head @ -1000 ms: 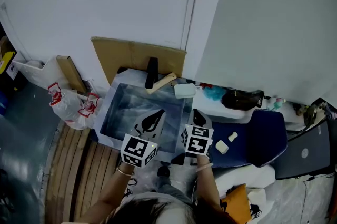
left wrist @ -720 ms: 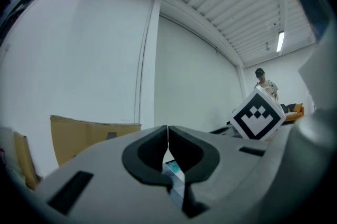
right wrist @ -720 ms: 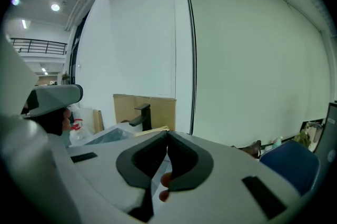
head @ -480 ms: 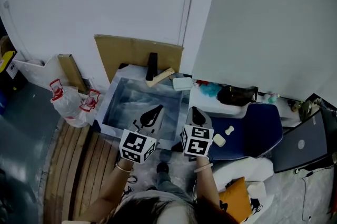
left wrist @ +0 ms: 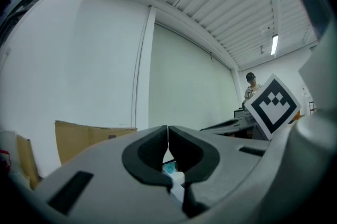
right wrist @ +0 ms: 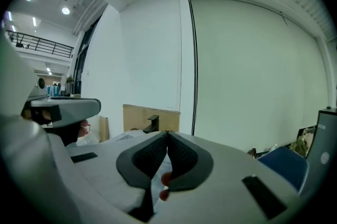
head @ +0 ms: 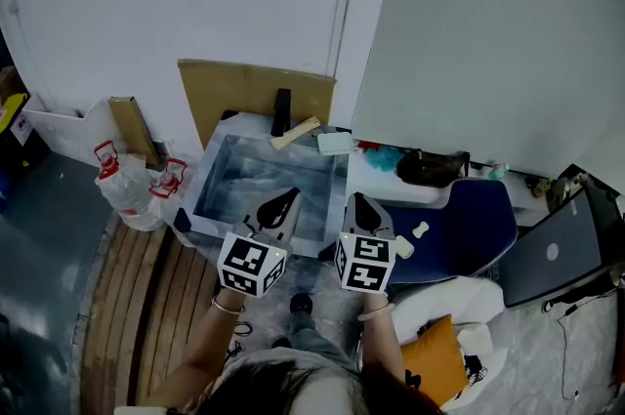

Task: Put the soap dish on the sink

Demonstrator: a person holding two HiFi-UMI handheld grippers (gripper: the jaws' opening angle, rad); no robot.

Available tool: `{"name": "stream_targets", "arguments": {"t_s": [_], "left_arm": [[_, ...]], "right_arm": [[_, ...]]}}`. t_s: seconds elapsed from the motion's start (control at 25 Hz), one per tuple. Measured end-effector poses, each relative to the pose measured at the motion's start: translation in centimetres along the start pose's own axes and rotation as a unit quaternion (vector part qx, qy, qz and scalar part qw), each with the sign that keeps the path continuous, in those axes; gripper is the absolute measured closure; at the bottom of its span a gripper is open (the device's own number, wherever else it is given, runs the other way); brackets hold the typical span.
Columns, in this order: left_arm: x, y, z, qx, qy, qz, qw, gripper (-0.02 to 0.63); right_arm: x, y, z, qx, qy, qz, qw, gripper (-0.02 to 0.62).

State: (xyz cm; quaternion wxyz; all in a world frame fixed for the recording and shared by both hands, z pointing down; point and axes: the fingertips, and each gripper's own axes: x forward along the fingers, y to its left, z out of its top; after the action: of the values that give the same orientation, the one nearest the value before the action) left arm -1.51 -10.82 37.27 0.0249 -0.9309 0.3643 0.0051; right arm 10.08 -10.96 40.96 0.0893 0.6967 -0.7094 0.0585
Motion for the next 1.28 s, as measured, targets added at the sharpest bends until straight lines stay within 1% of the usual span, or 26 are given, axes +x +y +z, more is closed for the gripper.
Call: {"name": "stream_targets", "arguments": {"t_s": [0.8,1.04,1.28], "left_arm": [[-6.3,-3.8,1.5,0.001,-0.009,-0.002,1.0,0.595],[-7.5,-4.2,2.1,-0.003,-0.009,-0.003,0.9999,0.595],[-8.4,-4.3,2.4,-0.003,-0.012,0.003,0.9999,0.595]], "right_arm": [[-8.6,3.3,1.7,-0.022,-0.034,0.006,0.999,0.571],[-10.6,3.8,2.5,-0.021,-0.044,0.003,0.999,0.571],[-11.7,4.5,3.0,-0.026,-0.052,0.008,0.998,0.571]]}}
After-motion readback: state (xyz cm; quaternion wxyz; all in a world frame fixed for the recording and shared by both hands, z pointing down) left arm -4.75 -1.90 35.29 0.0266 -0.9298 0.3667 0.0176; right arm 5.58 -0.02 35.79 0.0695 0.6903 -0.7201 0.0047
